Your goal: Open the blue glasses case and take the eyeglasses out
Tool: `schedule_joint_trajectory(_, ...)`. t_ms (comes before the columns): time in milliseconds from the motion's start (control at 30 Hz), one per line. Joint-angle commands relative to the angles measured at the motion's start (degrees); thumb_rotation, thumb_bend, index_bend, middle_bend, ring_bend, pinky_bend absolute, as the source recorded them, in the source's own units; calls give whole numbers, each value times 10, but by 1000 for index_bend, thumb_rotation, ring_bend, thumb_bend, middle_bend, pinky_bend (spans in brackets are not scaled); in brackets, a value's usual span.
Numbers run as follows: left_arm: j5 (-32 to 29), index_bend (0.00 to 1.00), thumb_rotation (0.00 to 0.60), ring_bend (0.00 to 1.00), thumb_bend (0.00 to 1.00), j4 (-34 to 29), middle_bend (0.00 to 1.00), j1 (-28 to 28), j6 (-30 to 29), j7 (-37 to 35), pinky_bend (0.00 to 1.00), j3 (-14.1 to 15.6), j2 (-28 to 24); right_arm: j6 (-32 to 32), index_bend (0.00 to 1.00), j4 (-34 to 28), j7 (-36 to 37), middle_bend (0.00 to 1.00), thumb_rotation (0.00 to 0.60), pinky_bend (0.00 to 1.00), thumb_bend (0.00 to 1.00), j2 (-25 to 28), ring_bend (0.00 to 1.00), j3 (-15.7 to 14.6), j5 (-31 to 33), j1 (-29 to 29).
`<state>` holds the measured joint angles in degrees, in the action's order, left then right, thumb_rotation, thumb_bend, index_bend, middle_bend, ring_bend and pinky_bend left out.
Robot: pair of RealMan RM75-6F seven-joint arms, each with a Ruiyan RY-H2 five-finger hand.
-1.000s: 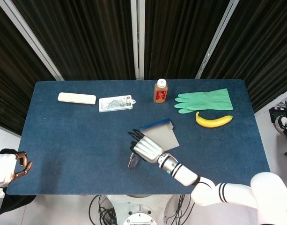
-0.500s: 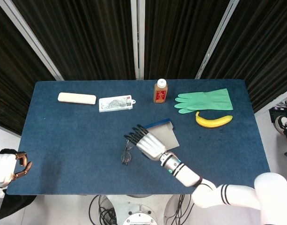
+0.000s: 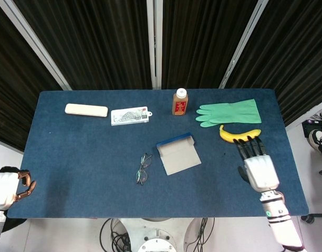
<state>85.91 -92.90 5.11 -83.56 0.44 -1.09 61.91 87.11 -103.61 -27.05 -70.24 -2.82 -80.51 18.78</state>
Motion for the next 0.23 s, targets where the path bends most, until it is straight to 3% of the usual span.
schedule_joint_trajectory(33, 0, 698, 600, 489, 327, 0, 679, 0, 0, 0, 376, 0, 0, 62, 0, -8, 52, 130, 600, 0, 282, 41, 0, -40, -45, -64)
schedule_joint_trajectory(233, 0, 698, 600, 489, 327, 1, 679, -1, -2, 2, 376, 0, 1, 91, 0, 6, 88, 129, 600, 0, 282, 51, 0, -53, -77, -107)
